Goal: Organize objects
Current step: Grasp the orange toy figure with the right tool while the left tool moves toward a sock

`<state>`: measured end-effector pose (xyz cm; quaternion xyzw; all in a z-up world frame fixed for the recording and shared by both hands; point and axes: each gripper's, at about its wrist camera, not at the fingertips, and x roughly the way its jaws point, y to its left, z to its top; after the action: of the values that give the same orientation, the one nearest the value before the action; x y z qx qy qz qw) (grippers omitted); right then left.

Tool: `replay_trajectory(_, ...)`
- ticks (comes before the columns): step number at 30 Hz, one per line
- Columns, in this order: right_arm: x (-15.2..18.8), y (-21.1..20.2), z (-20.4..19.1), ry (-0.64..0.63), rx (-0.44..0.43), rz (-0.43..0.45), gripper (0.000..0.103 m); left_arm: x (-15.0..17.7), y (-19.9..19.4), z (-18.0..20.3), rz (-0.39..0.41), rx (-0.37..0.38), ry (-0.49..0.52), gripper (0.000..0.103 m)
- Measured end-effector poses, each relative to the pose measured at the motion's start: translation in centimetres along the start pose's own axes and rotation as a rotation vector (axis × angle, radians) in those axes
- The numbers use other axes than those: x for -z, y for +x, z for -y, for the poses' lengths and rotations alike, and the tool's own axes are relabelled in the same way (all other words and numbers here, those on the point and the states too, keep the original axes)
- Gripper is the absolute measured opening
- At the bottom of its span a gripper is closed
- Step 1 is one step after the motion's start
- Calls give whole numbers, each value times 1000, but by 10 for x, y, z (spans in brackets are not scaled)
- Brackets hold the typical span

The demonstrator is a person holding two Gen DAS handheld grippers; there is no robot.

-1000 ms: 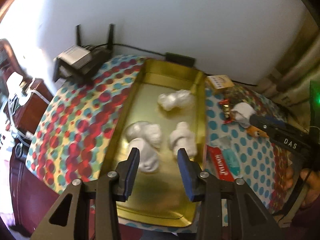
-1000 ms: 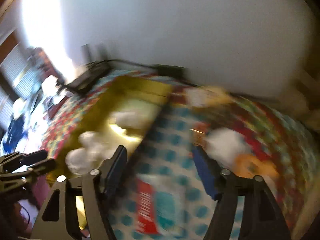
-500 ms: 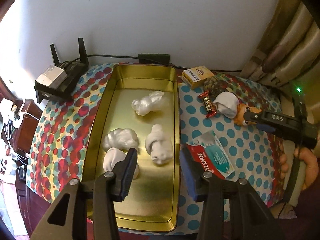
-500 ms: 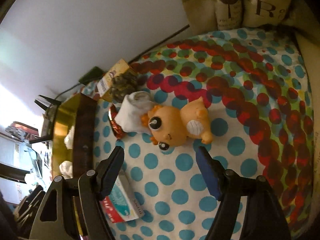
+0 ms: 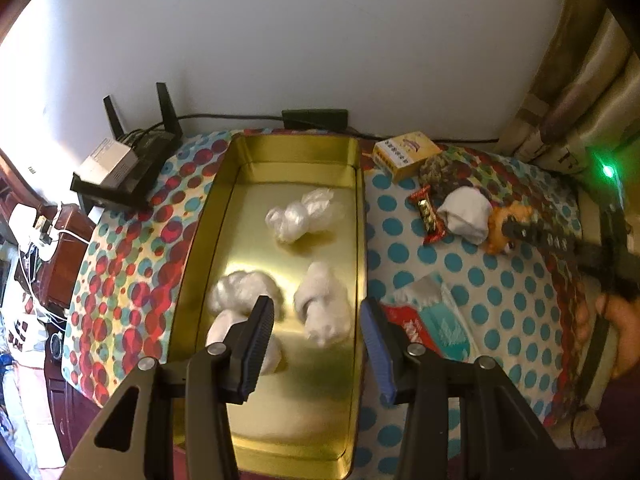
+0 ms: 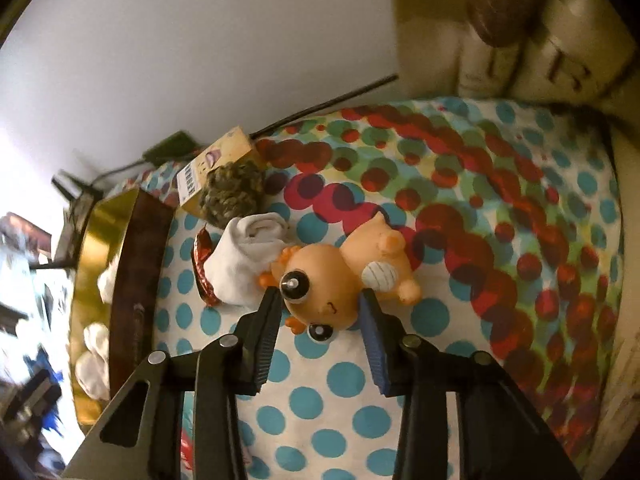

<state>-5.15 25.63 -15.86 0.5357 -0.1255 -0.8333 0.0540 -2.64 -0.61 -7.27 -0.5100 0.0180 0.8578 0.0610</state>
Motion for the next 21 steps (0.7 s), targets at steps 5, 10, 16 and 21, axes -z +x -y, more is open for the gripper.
replay_trajectory(5,7,-18,-1,-57,2,29,24,-24,11,23,18,46,24,46)
replay_trajectory(10,14,-43,11,-50,-22,50,5,-47,25,64,22,103,106,46)
replay_trajectory(16,21,-58,22,-40,-29,71,10,-63,40,96,13,133,173,46)
replay_trajectory(21,21,-47,29,37,-71,50,74,-66,41,97,7,130,147,46)
